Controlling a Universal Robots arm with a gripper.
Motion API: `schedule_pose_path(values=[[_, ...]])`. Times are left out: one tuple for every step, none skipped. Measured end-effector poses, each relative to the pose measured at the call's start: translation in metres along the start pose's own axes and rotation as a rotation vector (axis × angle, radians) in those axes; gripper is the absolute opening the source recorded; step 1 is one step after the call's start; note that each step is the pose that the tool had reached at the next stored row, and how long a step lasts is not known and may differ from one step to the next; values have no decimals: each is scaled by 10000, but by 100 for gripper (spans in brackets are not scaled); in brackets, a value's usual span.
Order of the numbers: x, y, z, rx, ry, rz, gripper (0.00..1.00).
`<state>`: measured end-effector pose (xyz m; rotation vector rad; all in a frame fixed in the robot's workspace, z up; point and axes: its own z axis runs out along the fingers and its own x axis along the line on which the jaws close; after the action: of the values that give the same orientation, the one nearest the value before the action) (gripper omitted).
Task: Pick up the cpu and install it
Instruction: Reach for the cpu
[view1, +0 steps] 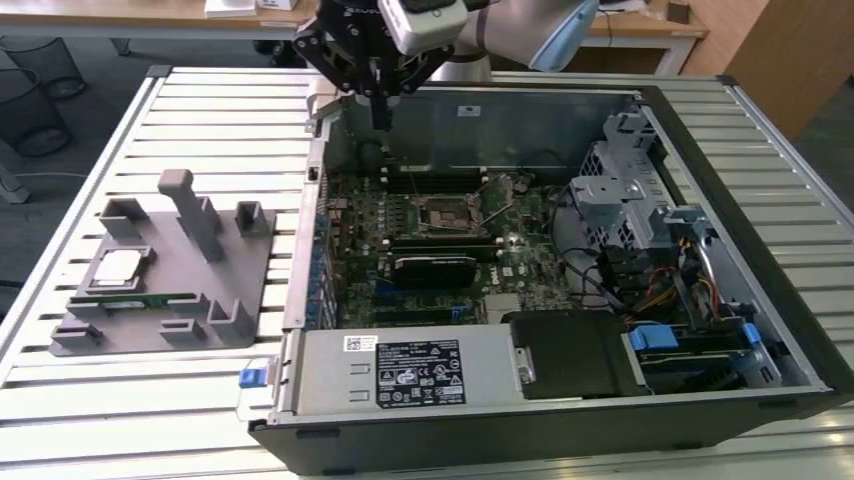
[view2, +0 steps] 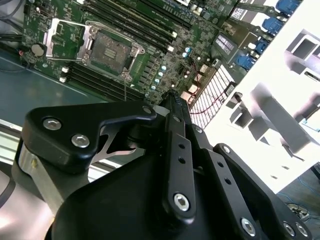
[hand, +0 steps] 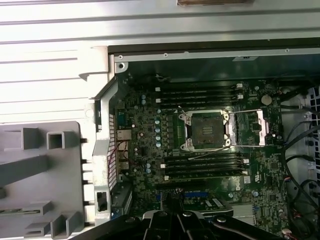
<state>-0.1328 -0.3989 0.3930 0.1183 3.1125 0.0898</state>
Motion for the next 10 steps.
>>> schedule_pose_path(values=[[2,0,0,-4,0,0,11],[5,0,0,-7,0,0,11],[8,-1,0,-9,1,0,11],[10,-1,0,-13,1,0,11],[13,-1,0,-16,1,0,11],[15,-1,0,-19,2,1,11],[18,-1,1,-23,1,0,11],[20,-2,1,-26,2,1,11],[23,-2,1,-29,2,1,11],[26,-2,0,-32,3,1,11]])
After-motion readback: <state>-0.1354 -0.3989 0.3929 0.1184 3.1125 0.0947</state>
